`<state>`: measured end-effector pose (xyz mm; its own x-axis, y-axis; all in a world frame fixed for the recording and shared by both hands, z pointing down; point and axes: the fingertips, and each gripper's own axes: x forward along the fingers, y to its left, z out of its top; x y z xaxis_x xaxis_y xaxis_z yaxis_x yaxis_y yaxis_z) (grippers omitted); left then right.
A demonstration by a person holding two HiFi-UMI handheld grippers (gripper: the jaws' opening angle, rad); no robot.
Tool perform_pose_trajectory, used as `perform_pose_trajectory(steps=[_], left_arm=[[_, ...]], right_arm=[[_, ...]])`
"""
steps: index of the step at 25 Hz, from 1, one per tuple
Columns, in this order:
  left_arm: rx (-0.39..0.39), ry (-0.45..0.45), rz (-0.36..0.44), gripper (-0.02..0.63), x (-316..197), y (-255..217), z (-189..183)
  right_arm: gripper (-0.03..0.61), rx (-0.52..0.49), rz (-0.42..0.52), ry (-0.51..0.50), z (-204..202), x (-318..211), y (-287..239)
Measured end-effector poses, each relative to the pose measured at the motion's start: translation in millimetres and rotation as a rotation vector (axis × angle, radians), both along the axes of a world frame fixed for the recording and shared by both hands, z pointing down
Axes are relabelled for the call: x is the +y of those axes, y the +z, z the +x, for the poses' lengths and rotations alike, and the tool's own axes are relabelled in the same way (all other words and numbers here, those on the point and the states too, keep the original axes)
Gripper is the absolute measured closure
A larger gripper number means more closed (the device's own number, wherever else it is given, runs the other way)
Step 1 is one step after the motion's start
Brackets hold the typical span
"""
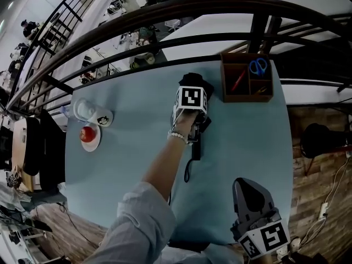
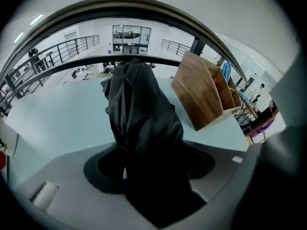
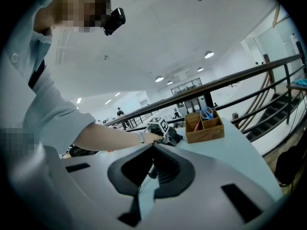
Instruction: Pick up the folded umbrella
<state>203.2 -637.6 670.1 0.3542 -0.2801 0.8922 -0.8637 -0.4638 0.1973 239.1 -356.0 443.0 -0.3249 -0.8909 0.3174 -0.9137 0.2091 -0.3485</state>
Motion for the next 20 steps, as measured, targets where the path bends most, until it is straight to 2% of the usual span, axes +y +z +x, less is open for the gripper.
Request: perform_pose_trajectory(steps=[4, 10, 16, 20], left_arm=[[0.077, -0.01, -0.01, 0.319, 2, -5, -3], [0.144, 0.004, 0.014, 0.322, 10, -22, -7], [0.222, 0.023, 0.085, 0.324, 18, -60, -10], [0.301, 0.024, 0.144, 0.324, 30, -98, -9]], right_arm=[[0.58, 0.015, 0.001, 0.002, 2, 5, -2], [0.579, 0.035, 0.011, 0.004, 1, 13, -9], [0.58, 0.044, 0.042, -0.011, -8, 23, -22], [0.579, 0.059, 0.057, -0.021, -10, 32, -33]])
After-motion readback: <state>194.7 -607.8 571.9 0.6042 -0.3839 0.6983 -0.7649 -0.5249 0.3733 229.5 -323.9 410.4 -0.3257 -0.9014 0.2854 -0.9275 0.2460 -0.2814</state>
